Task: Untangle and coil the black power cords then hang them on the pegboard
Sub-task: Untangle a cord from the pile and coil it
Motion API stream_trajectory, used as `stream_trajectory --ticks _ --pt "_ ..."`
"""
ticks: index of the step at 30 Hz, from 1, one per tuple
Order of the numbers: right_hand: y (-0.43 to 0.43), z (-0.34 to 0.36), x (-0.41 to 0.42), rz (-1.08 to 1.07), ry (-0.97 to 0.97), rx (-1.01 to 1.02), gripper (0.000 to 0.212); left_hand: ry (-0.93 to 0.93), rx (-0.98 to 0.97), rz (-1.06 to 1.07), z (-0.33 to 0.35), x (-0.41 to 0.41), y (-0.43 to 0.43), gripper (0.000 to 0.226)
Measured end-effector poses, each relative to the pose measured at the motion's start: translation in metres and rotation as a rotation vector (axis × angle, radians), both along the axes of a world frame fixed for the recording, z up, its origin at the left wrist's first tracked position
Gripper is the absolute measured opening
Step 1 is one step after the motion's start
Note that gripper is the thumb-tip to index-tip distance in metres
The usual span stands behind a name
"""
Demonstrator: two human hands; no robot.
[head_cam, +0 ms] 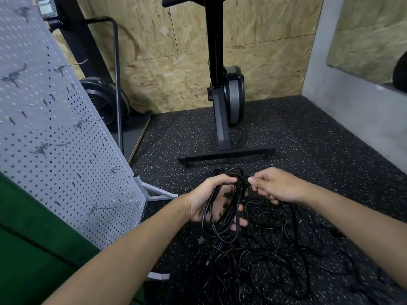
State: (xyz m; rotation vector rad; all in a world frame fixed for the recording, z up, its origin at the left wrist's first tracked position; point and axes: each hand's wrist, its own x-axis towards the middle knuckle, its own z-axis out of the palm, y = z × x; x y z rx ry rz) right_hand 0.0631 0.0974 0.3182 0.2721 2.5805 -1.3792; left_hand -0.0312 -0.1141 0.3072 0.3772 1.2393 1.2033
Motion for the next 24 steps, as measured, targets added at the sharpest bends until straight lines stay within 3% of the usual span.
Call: stream_trajectory --ticks 9,13,15,17,18,21,24 --pt "0.014 0.005 -0.001 0.041 0.101 0.174 0.041 -0.071 -0.026 -0.094 0.0 -0.002 -0.005 0.06" --pt "0.012 0.008 0.0 -0.014 0.139 0.318 0.046 -0.047 -0.006 -0.031 -0.004 -0.005 -0.005 0.052" --pt "0.017 0.011 0.002 -0.05 0.03 0.135 0.049 -0.013 0.004 0.06 -0.003 -0.011 -0.008 0.047" --pt "0.024 0.008 0.006 -0.036 -0.11 -0.179 0.035 0.012 0.026 0.206 -0.001 -0.018 -0.013 0.047" --pt "0.026 0.005 0.008 -0.008 -0.156 -0.241 0.027 0.034 0.035 0.271 0.001 -0.022 -0.016 0.047" --pt "0.03 -0.005 0.012 0.103 -0.304 -0.203 0.013 0.092 0.047 0.385 0.002 -0.026 -0.018 0.044" --pt "0.034 -0.006 0.016 0.17 -0.418 -0.156 0.018 0.121 0.054 0.444 0.002 -0.027 -0.019 0.038"
